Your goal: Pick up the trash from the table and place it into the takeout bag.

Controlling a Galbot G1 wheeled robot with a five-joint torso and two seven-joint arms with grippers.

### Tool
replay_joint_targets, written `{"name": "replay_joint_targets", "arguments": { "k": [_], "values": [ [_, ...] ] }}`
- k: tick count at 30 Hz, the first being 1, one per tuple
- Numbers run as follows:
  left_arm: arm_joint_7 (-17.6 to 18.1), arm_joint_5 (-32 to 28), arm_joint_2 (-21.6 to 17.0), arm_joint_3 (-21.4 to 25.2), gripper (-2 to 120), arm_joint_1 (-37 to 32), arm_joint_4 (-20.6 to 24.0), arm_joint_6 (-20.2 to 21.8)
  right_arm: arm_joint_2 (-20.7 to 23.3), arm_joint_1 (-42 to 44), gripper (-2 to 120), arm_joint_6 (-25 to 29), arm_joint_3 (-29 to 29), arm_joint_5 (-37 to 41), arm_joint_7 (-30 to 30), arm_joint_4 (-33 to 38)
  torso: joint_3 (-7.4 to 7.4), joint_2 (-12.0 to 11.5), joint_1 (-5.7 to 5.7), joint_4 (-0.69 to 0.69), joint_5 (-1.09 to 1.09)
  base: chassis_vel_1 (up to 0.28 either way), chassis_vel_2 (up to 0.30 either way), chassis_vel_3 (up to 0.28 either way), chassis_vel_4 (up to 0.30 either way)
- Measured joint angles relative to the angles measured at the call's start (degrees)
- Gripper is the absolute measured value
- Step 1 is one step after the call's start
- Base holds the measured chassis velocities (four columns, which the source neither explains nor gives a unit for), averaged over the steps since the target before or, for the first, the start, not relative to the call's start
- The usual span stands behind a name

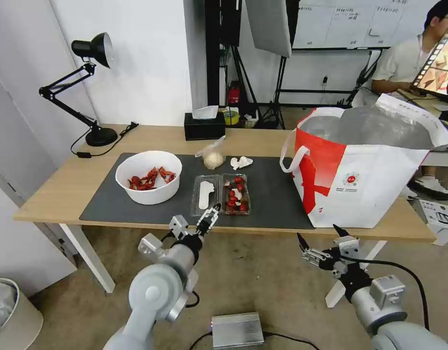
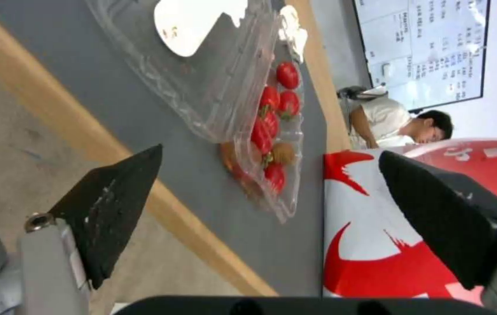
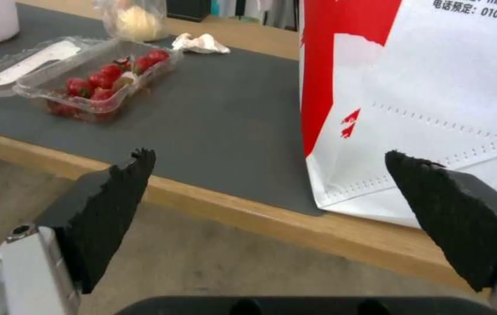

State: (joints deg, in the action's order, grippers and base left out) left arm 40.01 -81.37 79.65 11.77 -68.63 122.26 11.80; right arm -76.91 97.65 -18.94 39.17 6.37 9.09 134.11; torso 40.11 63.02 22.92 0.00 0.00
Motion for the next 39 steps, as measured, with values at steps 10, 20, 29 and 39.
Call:
{"name": "replay_joint_targets", "arguments": {
  "k": [10, 20, 29, 39],
  "values": [
    [2.66, -0.78, 0.78, -0.71, 100, 3.21, -2.18, -0.24, -0.35, -0.41, 100, 0.0, -0.18, -0.31, 0.01, -0.51, 0.0, 0.0, 0.0, 0.0, 0.0, 0.0, 0.0, 0.0, 0.0],
    [5.95, -1.11, 1.2, -1.25, 100, 5.79, -4.3, -0.25, -0.65, -0.87, 100, 0.17, -0.49, -1.28, 0.01, -1.21, 0.0, 0.0, 0.0, 0.0, 0.0, 0.0, 0.0, 0.0, 0.0],
    [6.67, -1.39, 2.32, -1.52, 100, 6.66, -4.78, -0.36, -0.79, -1.1, 100, 0.3, -0.73, -1.65, -0.09, -1.75, 0.0, 0.01, -0.01, 0.0, 0.0, 0.0, 0.0, 0.0, 0.0],
    [6.67, -1.32, 3.59, -2.1, 100, 7.36, -6.01, -0.35, -0.91, -1.02, 100, 0.29, -0.75, -1.69, -0.41, -1.85, 0.0, 0.0, -0.01, 0.0, 0.0, 0.0, 0.0, 0.0, 0.0]
  ]
}}
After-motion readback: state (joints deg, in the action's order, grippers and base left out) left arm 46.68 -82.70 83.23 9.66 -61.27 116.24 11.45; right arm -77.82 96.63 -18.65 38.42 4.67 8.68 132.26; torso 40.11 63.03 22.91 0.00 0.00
